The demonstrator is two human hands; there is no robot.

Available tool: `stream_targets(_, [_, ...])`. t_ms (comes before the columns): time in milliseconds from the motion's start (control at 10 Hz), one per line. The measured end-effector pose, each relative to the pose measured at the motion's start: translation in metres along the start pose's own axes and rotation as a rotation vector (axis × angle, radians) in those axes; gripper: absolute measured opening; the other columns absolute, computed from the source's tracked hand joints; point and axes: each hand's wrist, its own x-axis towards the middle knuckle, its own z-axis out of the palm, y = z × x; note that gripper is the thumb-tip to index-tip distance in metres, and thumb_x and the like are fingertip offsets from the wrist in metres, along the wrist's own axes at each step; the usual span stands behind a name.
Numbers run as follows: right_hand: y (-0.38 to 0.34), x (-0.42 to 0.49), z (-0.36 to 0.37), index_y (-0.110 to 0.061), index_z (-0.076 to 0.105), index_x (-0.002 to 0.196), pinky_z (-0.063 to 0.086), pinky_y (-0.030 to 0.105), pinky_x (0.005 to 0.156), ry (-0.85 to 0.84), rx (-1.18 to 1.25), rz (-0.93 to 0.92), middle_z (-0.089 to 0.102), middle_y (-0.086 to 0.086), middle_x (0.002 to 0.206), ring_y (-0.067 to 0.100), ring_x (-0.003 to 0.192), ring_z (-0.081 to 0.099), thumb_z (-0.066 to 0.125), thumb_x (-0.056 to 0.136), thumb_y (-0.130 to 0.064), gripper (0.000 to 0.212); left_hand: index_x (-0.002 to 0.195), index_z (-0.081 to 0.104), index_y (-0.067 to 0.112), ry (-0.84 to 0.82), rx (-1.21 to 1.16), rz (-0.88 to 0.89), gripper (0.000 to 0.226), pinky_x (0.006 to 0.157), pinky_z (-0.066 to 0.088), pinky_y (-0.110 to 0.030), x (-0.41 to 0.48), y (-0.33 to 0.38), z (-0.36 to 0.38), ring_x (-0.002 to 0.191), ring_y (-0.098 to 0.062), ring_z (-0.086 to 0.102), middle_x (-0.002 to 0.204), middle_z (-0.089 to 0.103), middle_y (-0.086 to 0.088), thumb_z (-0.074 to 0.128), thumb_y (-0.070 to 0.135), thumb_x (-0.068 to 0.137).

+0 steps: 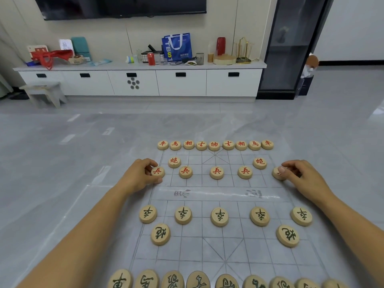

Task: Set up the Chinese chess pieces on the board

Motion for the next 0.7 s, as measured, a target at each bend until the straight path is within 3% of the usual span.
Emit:
stream_targets(500, [0.002,-0.001,-0.002,-0.018,0.06,0.101,0.039,0.032,0.084,0.003,0.133,0.032,0.058,0.005,0.105,0.021,0.097,0.053,0.048,0.092,-0.033,0.021,0.123,0.049,0.015,-0.02,-0.023,-0.003,0.053,0.081,0.039,-0.026,-0.005,-0.003,-0.003,0.09,-0.015,0.049,0.108,0.049,-0.004,0.073,0.018,0.076])
stream_targets(600, [0.003,0.0,-0.005,-0.017,0.06,0.104,0.041,0.034,0.086,-0.018,0.222,0.078,0.06,0.005,0.105,0.022,0.095,0.056,0.045,0.094,-0.032,0.024,0.124,0.048,0.016,-0.008,-0.018,-0.005,0.053,0.084,0.041,-0.027,-0.009,-0.006,-0.007,0.094,-0.017,0.05,0.11,0.05,-0.005,0.073,0.02,0.077])
stream_targets(700, [0.0,0.002,-0.014,-0.023,0.061,0.096,0.042,0.028,0.076,-0.037,0.401,0.155,0.062,0.006,0.099,0.02,0.089,0.055,0.039,0.097,-0.027,0.022,0.123,0.049,0.016,0.056,-0.064,-0.026,0.052,0.084,0.043,-0.029,-0.02,-0.012,-0.015,0.097,-0.019,0.052,0.112,0.051,-0.006,0.073,0.02,0.077])
